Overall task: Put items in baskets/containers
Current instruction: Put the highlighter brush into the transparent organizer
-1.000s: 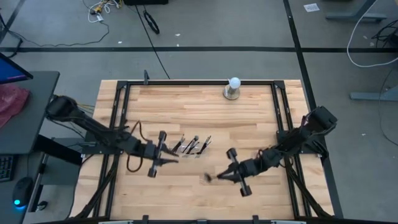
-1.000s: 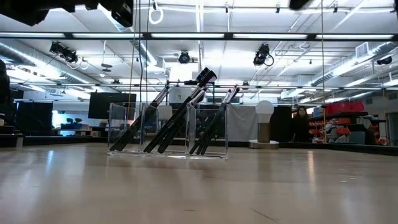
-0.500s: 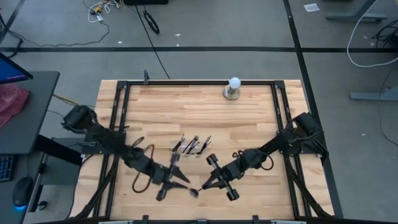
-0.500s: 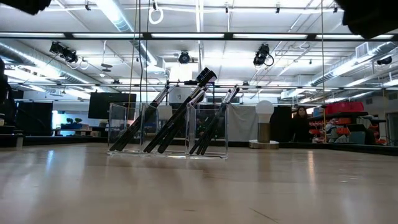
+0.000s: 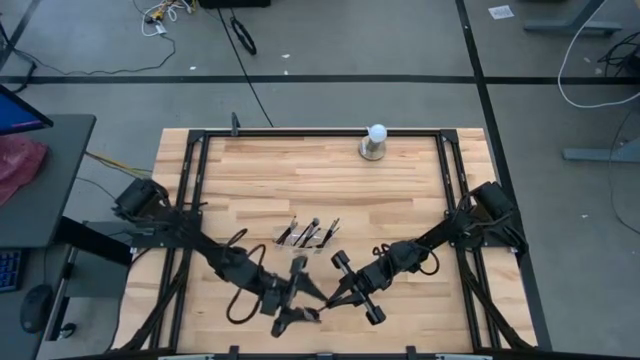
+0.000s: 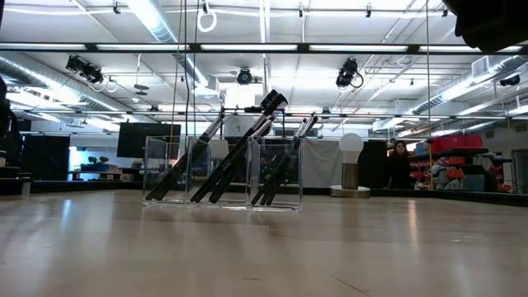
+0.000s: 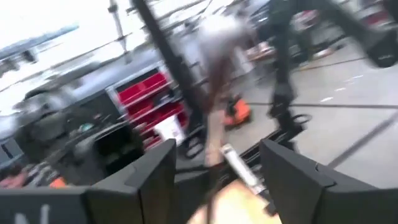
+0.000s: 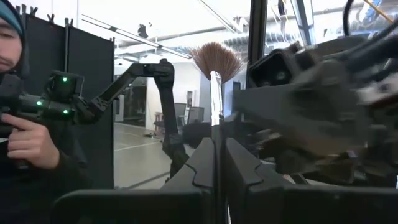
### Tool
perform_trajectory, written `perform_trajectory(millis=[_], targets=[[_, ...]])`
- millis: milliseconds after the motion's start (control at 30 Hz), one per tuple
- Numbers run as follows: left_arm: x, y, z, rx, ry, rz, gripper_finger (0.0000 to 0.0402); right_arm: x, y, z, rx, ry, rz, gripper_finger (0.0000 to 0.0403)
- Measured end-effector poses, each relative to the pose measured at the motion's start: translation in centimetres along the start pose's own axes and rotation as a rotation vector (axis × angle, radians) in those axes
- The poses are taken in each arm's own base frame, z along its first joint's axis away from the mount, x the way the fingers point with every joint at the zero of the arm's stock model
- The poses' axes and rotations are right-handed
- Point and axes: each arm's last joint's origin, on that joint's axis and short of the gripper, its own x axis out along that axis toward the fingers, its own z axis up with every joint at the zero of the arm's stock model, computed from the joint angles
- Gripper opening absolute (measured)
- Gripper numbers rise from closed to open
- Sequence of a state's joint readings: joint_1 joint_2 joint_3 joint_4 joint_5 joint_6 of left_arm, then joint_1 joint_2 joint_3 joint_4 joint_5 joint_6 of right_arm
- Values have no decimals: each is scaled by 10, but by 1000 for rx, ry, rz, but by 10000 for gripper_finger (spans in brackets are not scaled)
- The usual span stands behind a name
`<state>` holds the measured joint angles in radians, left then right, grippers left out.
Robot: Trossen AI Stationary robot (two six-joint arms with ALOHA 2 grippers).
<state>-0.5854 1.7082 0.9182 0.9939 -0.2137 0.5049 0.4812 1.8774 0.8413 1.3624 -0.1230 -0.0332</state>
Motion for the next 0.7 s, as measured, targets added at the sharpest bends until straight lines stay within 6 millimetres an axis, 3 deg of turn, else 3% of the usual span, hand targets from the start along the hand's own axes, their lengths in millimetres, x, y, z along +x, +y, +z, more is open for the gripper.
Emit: perform_trajectory(millis=[167, 567, 700], targets=[[8, -4, 1, 4, -21, -34, 193, 0, 0, 0, 0, 4, 0, 11], [8, -4, 3, 1, -30, -26, 26, 0, 2, -2, 4, 22, 4, 11], [8, -4, 3, 2, -30, -31, 18, 0, 2, -3, 5, 27, 5, 11]])
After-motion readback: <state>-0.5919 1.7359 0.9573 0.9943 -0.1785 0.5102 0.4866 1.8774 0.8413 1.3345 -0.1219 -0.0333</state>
